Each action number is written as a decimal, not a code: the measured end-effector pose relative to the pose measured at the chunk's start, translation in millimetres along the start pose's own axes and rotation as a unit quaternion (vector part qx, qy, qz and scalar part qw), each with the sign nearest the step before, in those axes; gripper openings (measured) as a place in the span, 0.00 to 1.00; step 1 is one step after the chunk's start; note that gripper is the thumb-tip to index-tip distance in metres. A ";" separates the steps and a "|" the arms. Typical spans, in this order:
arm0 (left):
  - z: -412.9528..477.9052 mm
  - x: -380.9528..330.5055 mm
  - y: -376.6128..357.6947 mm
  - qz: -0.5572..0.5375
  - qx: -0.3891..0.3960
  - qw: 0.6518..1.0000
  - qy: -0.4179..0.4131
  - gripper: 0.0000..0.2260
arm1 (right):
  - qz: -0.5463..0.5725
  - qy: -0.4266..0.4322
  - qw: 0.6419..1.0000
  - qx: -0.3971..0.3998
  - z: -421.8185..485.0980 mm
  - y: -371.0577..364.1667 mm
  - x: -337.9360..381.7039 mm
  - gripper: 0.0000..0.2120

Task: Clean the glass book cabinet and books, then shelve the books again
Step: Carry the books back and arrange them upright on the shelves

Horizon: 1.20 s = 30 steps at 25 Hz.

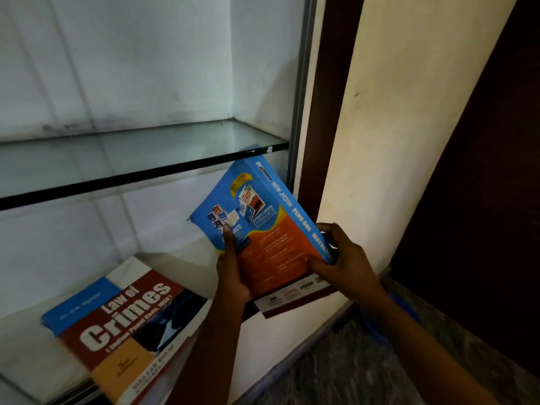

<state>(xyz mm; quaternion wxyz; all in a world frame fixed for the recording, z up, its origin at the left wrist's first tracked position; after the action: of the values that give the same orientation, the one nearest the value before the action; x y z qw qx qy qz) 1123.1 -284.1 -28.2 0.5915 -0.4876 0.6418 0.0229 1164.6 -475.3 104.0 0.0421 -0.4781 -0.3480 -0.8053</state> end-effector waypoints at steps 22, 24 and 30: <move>2.3 -111.4 -16.7 0.076 0.056 0.987 -0.134 0.31 | 0.158 -0.021 0.983 -0.095 -2.7 -81.1 -3.5 0.33; 18.5 -121.7 -16.3 0.073 0.061 0.987 -0.126 0.27 | 0.151 -0.041 0.982 -0.106 16.5 -96.7 -7.5 0.42; 107.6 -122.5 9.8 0.243 0.017 0.955 -0.169 0.39 | 0.145 -0.097 0.962 -0.208 55.3 -130.9 -34.8 0.39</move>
<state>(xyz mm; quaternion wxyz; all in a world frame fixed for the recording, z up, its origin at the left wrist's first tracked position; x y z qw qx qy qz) 1174.6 -140.4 30.0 0.6760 -0.2958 0.6318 0.2374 1171.9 -352.5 24.7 0.0239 -0.5978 -0.1020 -0.7948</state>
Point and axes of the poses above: each hand's wrist, its own z-axis towards the middle knuckle, its own y-axis out of the back of the hand, x = y × z, the point moved 9 cm from there along z, towards the middle knuckle, and after that the axes turned 1 degree about -y, right-handed, at the moved point
